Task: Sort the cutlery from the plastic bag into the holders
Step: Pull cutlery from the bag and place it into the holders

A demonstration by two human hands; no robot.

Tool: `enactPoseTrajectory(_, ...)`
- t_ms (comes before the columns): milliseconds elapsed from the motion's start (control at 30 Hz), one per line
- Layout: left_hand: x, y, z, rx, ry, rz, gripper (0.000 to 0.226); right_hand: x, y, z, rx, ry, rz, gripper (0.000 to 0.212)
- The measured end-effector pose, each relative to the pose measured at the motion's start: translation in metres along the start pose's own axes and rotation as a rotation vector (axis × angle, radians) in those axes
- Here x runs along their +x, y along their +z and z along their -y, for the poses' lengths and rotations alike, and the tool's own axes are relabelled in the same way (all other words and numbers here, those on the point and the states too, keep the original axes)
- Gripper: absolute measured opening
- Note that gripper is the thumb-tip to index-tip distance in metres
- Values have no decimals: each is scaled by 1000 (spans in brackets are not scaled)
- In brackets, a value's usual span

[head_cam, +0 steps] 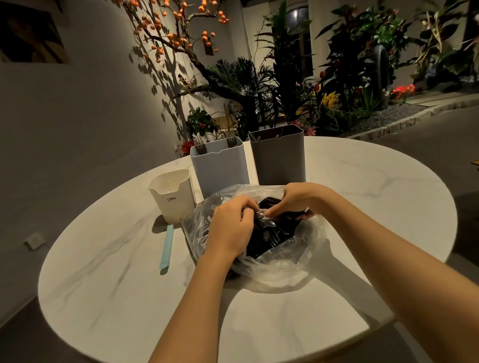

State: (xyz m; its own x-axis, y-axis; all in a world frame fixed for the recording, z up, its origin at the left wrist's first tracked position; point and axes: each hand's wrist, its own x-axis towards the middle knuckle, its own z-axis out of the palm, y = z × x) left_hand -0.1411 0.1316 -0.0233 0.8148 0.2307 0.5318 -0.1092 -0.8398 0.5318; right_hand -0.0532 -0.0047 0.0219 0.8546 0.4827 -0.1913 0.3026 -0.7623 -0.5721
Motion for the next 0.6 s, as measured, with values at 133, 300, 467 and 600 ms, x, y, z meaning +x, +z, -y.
enactPoseTrajectory(133, -1, 0, 1, 77, 50, -43, 21, -2, -7, -3, -15, 8, 30, 42)
enactPoseTrajectory(300, 1, 4, 4, 155, 83, -22, 19, -7, -10, -6, -27, -13, 28, 45)
enactPoseTrajectory(467, 0, 4, 7, 144, 122, -83, 14, -10, -16, -10, 22, -26, 39, 39)
enactPoseTrajectory(600, 0, 5, 8, 182, 137, -112, 17, -15, -25, -14, 21, -39, 62, 28)
